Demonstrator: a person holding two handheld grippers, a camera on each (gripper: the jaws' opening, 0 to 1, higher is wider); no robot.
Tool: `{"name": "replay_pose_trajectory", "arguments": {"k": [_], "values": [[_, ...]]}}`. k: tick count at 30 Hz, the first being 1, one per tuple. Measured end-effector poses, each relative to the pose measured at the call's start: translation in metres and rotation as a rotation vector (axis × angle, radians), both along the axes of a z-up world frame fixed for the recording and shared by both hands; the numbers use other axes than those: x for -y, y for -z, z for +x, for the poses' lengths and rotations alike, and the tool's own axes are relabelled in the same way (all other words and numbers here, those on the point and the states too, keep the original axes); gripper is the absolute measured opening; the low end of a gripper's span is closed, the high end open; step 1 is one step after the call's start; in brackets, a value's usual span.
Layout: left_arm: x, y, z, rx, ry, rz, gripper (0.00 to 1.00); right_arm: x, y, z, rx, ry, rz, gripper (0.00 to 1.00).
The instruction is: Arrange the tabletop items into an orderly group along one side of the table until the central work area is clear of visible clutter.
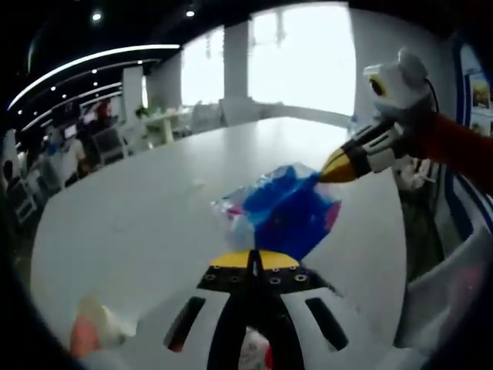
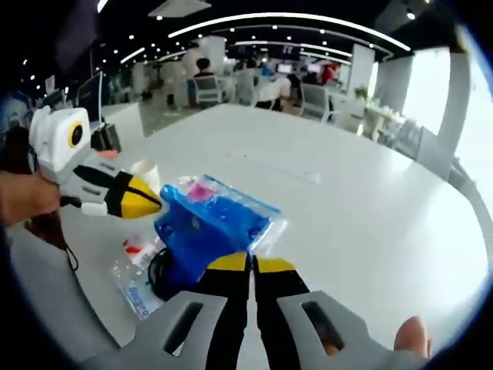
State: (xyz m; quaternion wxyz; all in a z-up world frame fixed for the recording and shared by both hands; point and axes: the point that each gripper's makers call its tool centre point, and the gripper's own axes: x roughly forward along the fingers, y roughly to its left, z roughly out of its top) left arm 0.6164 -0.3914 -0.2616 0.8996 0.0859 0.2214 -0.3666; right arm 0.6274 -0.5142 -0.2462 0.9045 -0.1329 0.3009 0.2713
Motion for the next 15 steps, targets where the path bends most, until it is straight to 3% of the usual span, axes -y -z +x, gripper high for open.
{"name": "replay_pose_trajectory", "arguments": {"k": [5,15], "values": [[0.017,0.005,0.014,-0.018,-0.016,-0.039,0.0,0.017,0.002,0.013,0.016,0.025,-0.003,0.02],[0.052,0.02,0.046,-0.028,-0.048,-0.047,0.0,0.051,0.016,0.043,0.047,0.052,-0.05,0.02]]}}
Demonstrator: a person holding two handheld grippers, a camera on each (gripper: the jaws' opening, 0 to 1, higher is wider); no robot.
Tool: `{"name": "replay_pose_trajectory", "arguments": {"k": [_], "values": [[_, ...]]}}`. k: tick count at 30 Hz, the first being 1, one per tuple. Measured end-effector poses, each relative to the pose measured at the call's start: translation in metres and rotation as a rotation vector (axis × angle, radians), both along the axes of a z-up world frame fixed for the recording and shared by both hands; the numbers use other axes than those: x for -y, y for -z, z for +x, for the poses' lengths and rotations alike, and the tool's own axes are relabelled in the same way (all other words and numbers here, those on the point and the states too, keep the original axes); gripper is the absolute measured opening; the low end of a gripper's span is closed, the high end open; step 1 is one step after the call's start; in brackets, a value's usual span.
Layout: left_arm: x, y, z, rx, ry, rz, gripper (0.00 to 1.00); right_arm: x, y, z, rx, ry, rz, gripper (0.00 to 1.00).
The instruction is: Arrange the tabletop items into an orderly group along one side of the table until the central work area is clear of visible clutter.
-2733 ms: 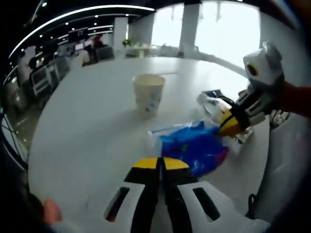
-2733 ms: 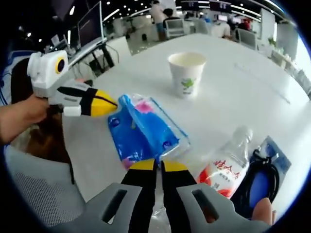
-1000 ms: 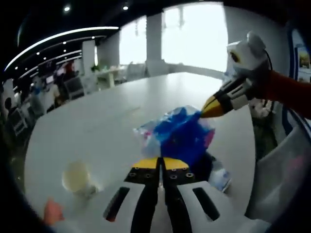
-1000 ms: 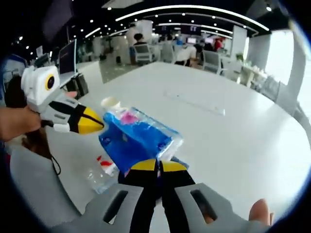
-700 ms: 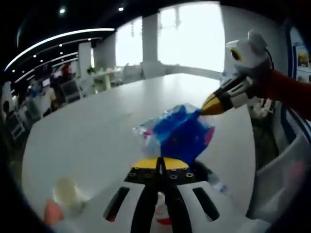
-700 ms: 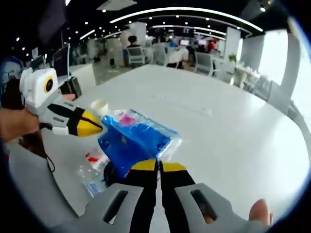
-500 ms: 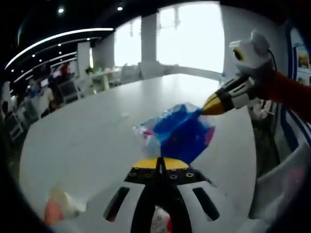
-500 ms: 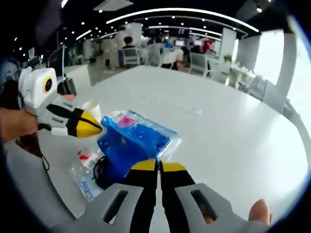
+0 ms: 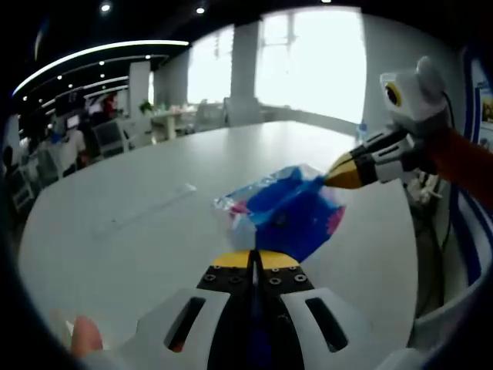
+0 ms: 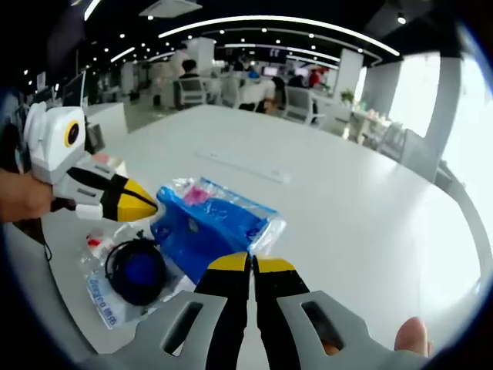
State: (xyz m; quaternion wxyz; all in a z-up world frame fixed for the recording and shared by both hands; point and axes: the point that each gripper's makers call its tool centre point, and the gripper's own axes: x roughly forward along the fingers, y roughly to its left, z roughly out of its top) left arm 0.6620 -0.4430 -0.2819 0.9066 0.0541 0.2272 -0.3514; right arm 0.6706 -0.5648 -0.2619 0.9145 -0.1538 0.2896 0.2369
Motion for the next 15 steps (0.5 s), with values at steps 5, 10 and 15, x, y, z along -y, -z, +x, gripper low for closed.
{"name": "replay_pose_trajectory", "arguments": {"k": [5,10,15], "values": [[0.014,0.015,0.011,-0.025,-0.011,-0.008,0.0,0.016,0.013,0.017,-0.008,0.017,0.004,0.02],[0.024,0.029,0.024,-0.051,-0.019,-0.006,0.0,0.025,0.028,0.03,-0.028,0.025,-0.007,0.02],[0.032,0.043,0.034,-0.08,-0.035,-0.007,0.0,0.032,0.043,0.042,-0.044,0.027,-0.029,0.02]]}}
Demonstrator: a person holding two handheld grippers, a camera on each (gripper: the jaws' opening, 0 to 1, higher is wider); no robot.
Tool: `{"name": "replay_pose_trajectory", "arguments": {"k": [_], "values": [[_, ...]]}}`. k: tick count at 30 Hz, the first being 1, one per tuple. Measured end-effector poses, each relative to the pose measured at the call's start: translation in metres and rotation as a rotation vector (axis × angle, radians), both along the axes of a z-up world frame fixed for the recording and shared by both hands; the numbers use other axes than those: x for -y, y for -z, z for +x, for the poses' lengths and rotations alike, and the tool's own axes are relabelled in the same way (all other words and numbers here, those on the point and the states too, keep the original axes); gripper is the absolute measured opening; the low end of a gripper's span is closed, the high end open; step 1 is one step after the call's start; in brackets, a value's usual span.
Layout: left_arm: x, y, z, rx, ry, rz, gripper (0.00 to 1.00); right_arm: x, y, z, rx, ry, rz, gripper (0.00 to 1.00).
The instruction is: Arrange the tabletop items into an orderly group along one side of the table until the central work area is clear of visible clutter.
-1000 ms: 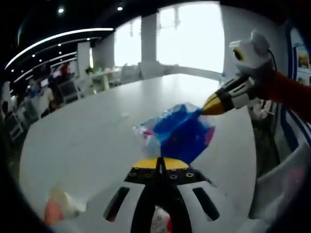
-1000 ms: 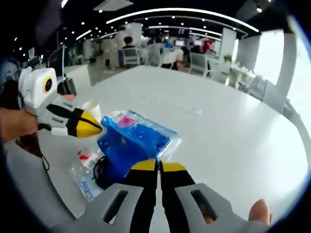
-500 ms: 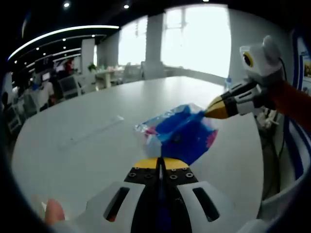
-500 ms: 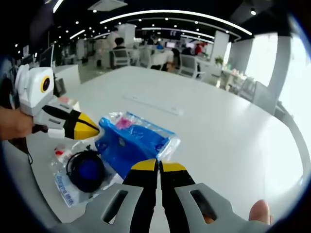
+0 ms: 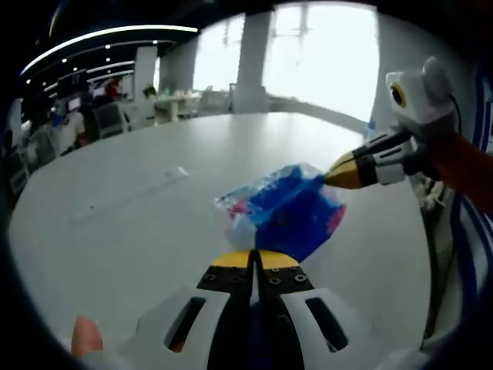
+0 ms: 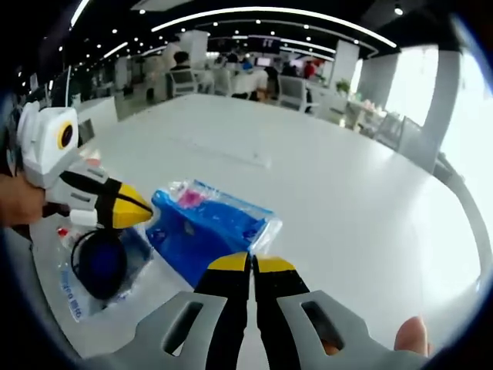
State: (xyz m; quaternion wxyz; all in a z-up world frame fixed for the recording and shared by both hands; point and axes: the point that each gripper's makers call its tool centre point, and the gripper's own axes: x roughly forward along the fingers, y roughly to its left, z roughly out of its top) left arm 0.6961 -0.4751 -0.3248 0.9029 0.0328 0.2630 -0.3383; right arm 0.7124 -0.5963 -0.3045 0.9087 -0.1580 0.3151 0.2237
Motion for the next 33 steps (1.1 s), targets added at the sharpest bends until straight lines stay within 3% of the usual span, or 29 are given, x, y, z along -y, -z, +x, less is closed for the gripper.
{"name": "replay_pose_trajectory", "arguments": {"k": [6,13,21,33], "values": [[0.011,0.017,0.004,-0.033,0.006,0.012,0.0,0.012,0.025,0.008,-0.043,0.012,-0.011,0.02],[0.016,0.028,0.007,-0.053,0.016,0.034,0.0,0.016,0.04,0.014,-0.061,0.01,-0.032,0.02],[0.021,0.04,0.001,-0.072,0.049,0.077,0.0,0.021,0.053,0.016,-0.081,0.003,-0.06,0.03],[0.024,0.046,-0.004,-0.102,0.057,0.08,0.0,0.023,0.063,0.011,-0.105,0.008,-0.066,0.03]]}}
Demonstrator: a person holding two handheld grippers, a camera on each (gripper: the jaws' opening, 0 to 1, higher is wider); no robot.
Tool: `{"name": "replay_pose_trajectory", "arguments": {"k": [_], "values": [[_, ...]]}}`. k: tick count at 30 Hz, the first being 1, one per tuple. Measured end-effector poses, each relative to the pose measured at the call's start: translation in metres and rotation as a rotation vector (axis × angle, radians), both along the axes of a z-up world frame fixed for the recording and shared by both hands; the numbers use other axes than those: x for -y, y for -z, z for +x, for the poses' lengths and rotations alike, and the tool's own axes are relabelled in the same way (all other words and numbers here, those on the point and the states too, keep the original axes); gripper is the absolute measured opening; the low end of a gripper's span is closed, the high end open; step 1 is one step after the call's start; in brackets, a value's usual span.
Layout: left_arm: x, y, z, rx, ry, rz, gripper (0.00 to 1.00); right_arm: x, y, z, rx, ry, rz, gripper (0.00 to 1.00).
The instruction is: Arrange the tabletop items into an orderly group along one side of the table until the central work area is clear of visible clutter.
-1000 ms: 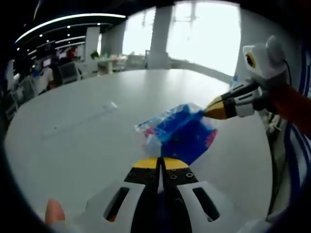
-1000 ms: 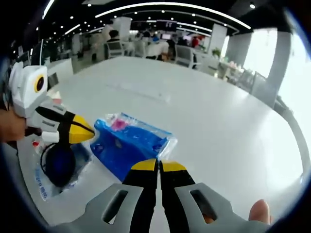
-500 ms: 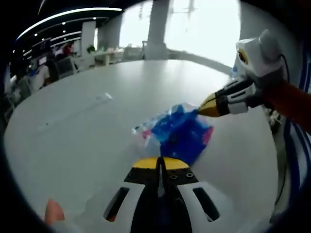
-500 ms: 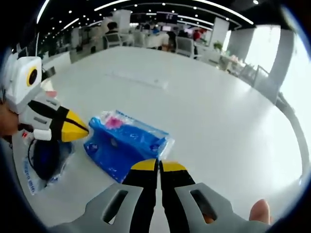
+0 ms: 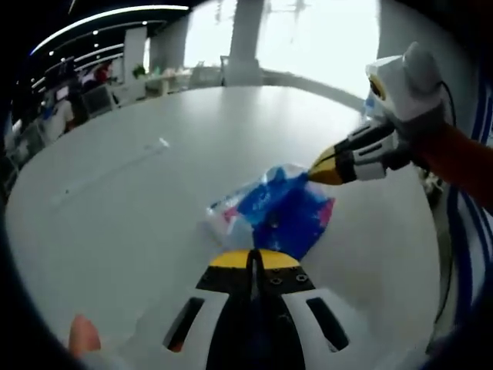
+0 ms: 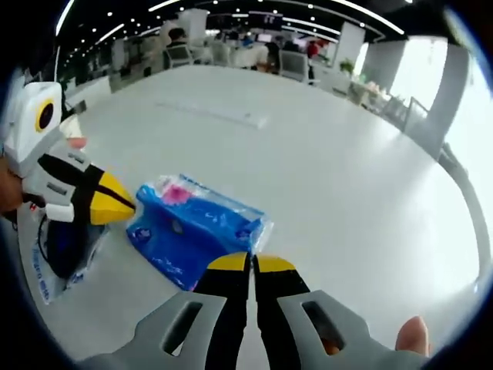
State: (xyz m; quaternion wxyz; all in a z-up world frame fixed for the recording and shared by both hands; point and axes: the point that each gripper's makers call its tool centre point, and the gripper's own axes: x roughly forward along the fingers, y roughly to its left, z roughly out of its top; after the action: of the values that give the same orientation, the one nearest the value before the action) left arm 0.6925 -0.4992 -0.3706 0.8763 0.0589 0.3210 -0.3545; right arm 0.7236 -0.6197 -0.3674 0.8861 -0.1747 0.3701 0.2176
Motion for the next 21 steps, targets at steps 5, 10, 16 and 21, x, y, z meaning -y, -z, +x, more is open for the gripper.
{"name": "replay_pose_trajectory", "arguments": {"k": [5,10,16,21], "values": [[-0.0003,-0.0003,0.0003,-0.005,-0.004,-0.004,0.0,0.0004,0.0014,-0.0007,-0.005,0.0,0.0,0.04],[-0.001,-0.0007,-0.0001,-0.009,-0.006,-0.005,0.02,0.0,0.0014,-0.0003,-0.003,0.002,0.001,0.04],[-0.0017,-0.0057,0.0006,-0.007,-0.014,-0.02,0.04,0.0015,0.0021,-0.0008,-0.005,0.01,-0.002,0.04],[-0.0044,-0.0077,0.0011,-0.01,-0.027,-0.022,0.14,0.0018,0.0017,-0.0019,-0.005,0.014,-0.003,0.05]]}}
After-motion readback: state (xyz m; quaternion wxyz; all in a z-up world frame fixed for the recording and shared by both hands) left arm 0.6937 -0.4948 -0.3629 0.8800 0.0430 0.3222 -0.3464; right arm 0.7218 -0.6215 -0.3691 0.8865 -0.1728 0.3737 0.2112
